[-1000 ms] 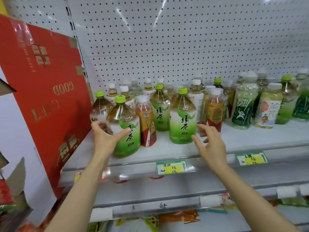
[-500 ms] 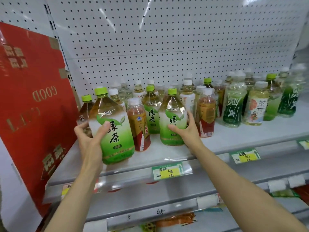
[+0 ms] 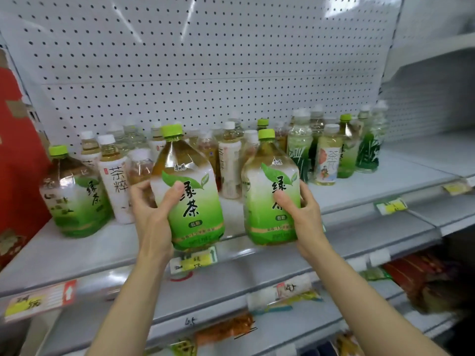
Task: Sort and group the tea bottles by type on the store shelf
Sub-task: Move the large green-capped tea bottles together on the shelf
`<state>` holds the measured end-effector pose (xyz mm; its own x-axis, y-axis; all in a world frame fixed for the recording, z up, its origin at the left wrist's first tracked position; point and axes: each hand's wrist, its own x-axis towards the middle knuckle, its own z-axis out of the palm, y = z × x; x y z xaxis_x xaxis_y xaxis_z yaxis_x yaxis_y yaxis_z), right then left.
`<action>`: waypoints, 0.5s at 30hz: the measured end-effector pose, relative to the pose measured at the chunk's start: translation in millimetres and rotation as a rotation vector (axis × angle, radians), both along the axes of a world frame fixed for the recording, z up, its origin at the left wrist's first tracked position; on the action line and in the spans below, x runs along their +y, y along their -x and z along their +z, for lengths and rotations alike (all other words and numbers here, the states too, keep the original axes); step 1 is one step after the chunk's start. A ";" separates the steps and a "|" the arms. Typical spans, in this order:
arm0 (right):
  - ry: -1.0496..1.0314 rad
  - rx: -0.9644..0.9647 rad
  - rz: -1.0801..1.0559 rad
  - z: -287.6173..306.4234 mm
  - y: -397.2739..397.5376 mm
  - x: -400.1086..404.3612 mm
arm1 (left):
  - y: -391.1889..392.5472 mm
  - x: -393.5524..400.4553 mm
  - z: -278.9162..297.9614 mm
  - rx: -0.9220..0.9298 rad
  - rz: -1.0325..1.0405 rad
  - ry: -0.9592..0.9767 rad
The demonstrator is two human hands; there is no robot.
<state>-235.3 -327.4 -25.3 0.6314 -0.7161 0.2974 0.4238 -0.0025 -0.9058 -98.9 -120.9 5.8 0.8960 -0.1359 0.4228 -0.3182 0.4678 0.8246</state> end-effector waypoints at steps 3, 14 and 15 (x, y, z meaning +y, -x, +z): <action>-0.033 0.035 -0.069 -11.1 52.3 -29.5 | 34.8 -42.7 -4.8 0.019 -0.054 0.007; -0.117 -0.008 -0.194 -35.5 222.3 -122.3 | 168.7 -189.3 -34.3 0.090 -0.283 -0.020; -0.115 -0.012 -0.205 -37.1 232.8 -130.5 | 178.1 -201.3 -36.2 0.097 -0.304 -0.027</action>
